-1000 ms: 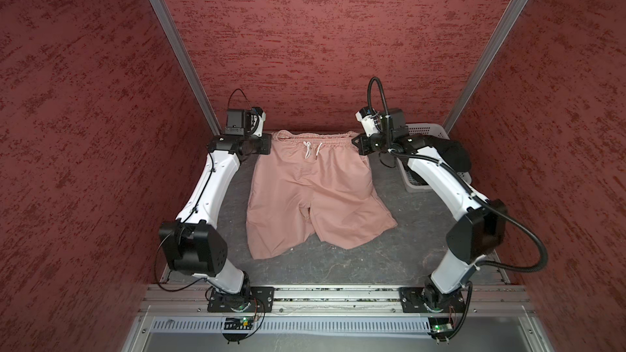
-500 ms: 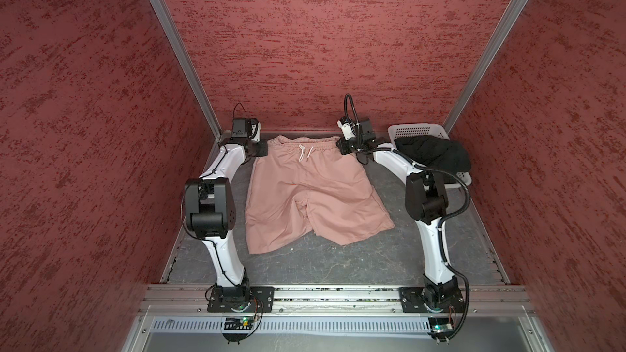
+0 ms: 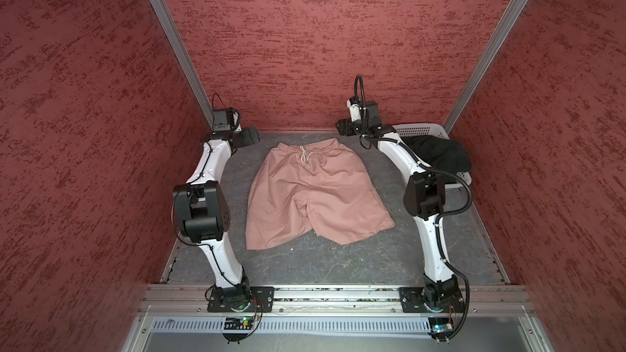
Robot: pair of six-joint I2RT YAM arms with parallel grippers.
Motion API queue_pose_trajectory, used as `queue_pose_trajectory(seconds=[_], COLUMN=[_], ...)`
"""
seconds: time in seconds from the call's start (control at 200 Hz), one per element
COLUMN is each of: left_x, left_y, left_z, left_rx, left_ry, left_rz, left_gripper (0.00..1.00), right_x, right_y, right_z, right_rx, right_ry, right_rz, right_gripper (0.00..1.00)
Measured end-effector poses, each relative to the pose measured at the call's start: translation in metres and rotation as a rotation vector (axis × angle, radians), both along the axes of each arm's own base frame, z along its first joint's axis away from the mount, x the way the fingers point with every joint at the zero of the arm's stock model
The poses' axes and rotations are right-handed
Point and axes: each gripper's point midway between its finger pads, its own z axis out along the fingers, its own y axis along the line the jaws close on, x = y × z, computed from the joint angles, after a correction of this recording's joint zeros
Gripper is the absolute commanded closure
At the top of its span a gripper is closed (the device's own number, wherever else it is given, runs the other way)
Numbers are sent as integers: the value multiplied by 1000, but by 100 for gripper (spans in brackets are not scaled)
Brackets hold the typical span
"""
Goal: Fold and stack the shorts
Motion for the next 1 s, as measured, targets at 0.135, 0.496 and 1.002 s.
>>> queue_pose_trajectory(seconds=[0.135, 0.496, 1.002], left_x=[-50, -156, -231], left_y=[-37, -118, -165], left_z=[9, -94, -158], left_rx=[-55, -232, -286], left_ry=[-5, 180, 348], left_rz=[-59, -181, -178], left_gripper=[1, 0, 1], right_x=[-70, -298, -289], right_y=[-8, -17, -54], right_z=[-16, -85, -184], right_rx=[21, 59, 58], right_ry=[134, 388, 525], right_rz=[9, 6, -199], right_gripper=[18, 19, 18])
